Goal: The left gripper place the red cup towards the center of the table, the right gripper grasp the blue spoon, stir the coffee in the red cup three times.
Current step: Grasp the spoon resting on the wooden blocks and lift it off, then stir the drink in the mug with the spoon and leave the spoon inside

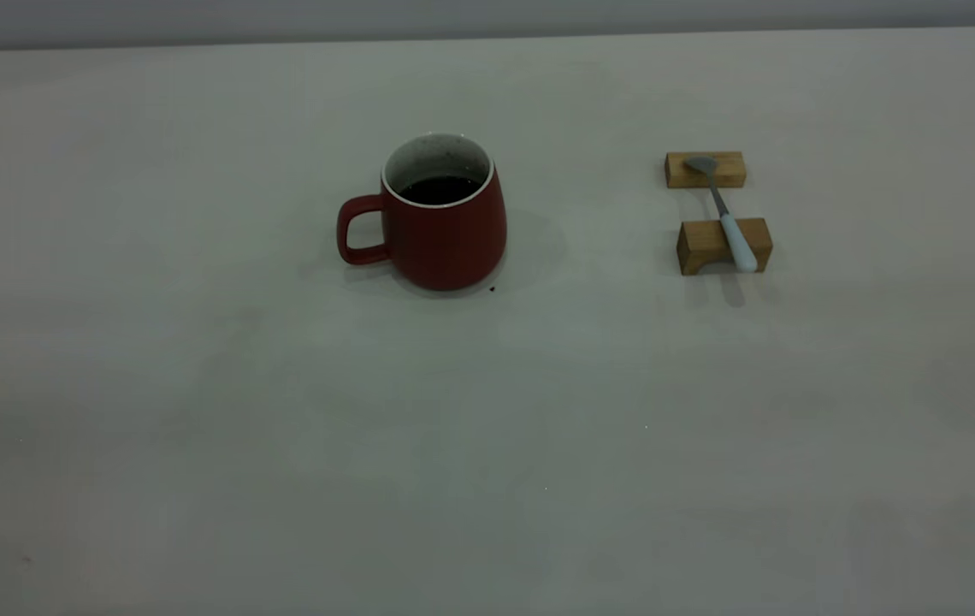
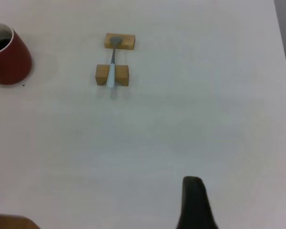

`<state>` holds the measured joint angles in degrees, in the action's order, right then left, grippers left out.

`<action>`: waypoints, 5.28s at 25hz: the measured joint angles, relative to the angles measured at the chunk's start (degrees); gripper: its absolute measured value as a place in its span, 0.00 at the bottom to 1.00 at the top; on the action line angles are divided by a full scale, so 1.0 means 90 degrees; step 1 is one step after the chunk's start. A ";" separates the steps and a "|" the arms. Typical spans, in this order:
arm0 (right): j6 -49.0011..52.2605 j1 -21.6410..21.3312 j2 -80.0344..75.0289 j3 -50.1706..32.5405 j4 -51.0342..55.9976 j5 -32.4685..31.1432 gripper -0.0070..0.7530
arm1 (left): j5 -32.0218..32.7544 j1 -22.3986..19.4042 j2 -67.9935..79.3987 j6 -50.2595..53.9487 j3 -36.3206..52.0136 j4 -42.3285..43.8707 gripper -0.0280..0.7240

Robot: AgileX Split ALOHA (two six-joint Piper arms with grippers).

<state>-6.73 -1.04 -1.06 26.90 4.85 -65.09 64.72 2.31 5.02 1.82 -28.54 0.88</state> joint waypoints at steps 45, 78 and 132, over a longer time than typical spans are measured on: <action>0.0376 0.0000 -0.3176 0.1079 0.0184 0.0743 0.79 | 0.0008 0.0000 -0.0676 0.0000 0.0069 -0.0046 0.42; -0.0657 0.1963 -1.3512 0.4530 0.1108 0.3582 0.89 | 0.0008 0.0000 -0.0676 0.0000 0.0069 -0.0046 0.42; 0.0379 0.2276 -1.3609 0.7119 0.3379 0.1231 0.21 | 0.0008 0.0000 -0.0676 0.0000 0.0069 -0.0046 0.42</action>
<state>-3.32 19.45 -123.53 90.97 35.26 -54.01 64.79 2.31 -1.06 1.82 -27.92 0.46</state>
